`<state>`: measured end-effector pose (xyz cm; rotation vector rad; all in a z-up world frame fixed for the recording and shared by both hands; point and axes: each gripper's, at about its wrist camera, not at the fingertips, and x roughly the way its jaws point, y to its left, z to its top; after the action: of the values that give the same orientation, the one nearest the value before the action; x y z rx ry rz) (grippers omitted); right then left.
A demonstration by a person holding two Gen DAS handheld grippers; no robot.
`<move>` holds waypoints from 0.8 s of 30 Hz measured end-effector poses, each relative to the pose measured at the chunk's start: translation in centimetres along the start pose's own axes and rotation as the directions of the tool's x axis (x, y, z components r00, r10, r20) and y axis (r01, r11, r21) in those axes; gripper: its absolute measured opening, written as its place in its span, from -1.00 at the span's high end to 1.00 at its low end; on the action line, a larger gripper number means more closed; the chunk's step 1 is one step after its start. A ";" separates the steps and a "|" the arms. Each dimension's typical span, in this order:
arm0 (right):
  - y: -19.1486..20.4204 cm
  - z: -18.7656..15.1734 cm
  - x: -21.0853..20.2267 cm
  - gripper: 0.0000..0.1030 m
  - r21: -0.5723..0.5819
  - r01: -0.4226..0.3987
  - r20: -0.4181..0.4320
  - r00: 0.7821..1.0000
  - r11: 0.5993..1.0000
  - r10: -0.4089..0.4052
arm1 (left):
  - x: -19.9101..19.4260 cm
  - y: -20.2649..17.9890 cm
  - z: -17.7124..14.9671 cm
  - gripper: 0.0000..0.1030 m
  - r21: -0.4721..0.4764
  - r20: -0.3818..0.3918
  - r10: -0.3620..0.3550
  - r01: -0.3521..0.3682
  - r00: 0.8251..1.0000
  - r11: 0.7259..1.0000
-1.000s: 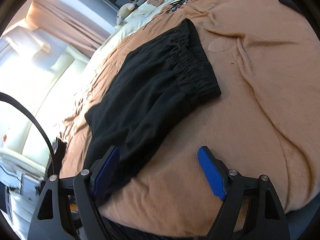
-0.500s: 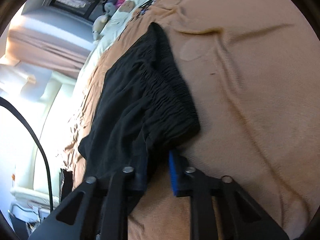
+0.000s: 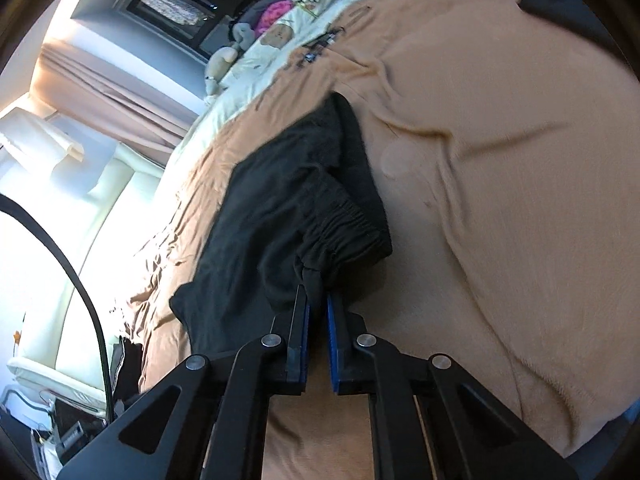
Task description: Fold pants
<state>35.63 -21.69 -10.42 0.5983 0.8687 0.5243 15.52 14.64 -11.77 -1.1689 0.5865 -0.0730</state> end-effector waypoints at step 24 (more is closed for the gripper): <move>3.9 5.6 3.7 0.91 -0.021 -0.023 0.061 0.998 1.000 0.024 | 7.3 -8.3 12.8 0.86 0.107 0.053 -0.071 0.065 0.996 0.992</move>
<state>41.57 -18.00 -7.02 0.6035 0.7988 0.5328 29.71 19.49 -3.98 -1.0852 0.4874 -0.1273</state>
